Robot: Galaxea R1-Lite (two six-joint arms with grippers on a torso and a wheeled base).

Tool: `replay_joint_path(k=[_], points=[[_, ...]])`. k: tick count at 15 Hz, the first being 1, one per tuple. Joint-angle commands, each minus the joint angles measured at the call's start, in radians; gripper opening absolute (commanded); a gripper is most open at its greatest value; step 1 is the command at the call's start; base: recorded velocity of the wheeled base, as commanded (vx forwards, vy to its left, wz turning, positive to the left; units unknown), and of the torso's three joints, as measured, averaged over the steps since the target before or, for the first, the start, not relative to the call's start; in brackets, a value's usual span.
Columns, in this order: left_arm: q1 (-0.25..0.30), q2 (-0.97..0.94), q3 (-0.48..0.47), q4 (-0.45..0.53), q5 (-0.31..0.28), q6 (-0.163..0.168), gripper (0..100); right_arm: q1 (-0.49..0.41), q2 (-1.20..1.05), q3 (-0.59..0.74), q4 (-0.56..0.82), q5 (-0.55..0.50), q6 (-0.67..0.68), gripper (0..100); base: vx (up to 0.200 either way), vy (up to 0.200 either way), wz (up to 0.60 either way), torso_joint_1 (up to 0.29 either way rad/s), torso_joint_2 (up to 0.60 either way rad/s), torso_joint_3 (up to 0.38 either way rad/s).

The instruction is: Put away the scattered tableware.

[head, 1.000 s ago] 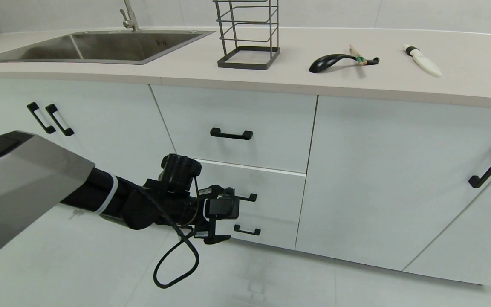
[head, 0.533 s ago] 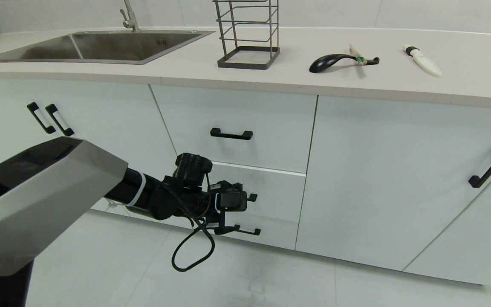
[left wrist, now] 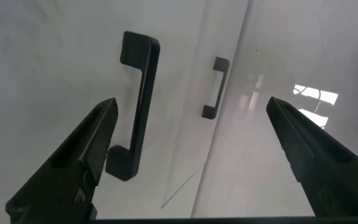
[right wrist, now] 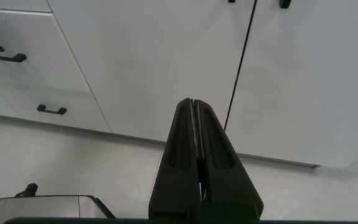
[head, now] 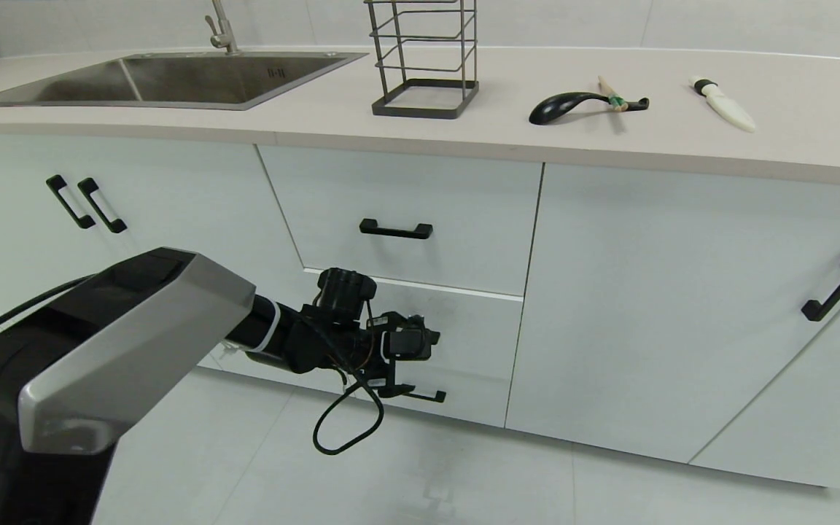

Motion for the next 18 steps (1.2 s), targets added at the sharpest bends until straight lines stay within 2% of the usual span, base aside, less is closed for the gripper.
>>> replay_joint_path(k=[1,4,6,9,11,15,18], points=[[0.000,0.026,-0.015,0.000,0.000,-0.001,100,0.000,0.001,0.000,0.000,0.000,0.000,0,0.000,0.000,0.00,0.000,0.00,0.000],[0.002,0.040,-0.033,0.000,0.000,-0.001,100,0.000,0.001,0.000,0.000,0.000,0.000,0,0.000,0.000,0.00,0.000,0.00,0.000],[0.003,0.061,-0.053,0.000,0.000,-0.014,100,0.000,0.001,0.000,0.000,0.000,0.000,0,0.000,0.000,0.00,0.000,0.00,0.000],[0.003,0.074,-0.053,0.000,0.000,-0.010,100,0.000,0.001,0.000,0.000,0.000,0.000,0,0.000,0.000,0.00,0.000,0.00,0.000],[0.003,0.074,-0.038,0.001,-0.005,-0.005,100,0.000,0.001,0.000,0.000,0.000,0.000,0,0.000,0.000,0.00,0.000,0.00,0.000],[0.003,0.043,0.059,0.001,-0.008,0.024,100,0.000,0.001,0.000,0.000,0.000,0.000,0,0.000,0.000,0.00,0.000,0.00,0.000],[0.003,0.026,0.063,0.001,-0.008,0.026,100,0.000,0.001,0.000,0.000,0.000,0.000,0,0.000,0.000,0.00,0.000,0.00,0.000]])
